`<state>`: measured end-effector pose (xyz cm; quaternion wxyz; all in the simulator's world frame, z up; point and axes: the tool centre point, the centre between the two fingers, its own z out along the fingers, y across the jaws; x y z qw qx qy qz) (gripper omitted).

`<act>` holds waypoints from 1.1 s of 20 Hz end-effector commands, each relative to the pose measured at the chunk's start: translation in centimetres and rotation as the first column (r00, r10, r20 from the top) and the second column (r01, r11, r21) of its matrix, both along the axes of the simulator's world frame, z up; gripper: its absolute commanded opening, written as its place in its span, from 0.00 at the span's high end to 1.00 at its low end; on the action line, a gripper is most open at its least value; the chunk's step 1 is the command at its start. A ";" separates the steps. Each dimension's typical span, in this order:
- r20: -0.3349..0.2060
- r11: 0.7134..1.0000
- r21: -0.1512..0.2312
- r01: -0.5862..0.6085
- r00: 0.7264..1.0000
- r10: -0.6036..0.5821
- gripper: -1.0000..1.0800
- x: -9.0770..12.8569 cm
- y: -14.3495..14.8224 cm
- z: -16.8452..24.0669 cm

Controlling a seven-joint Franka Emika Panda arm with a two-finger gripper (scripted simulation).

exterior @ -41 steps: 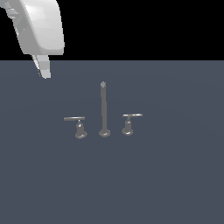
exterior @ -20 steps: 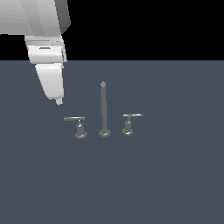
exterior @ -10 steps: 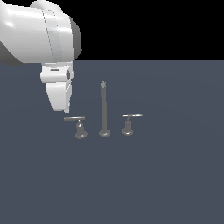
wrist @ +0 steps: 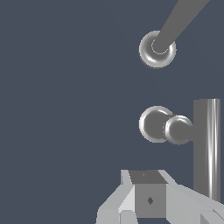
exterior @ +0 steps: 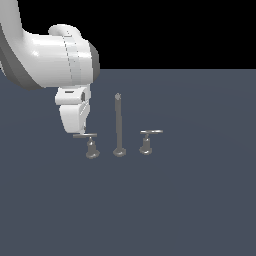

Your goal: Turn on the faucet by rotating a designated handle.

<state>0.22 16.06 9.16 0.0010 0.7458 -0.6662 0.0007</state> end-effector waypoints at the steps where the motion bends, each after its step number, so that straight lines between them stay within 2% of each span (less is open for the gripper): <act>1: 0.000 1.000 0.001 0.015 1.000 -0.015 1.00 0.4 -0.1 -0.4; 12: 0.000 1.000 0.002 0.014 1.000 -0.014 1.00 0.4 0.0 -0.3; 22: 0.000 1.000 0.002 0.014 1.000 -0.014 1.00 -2.9 1.5 -0.3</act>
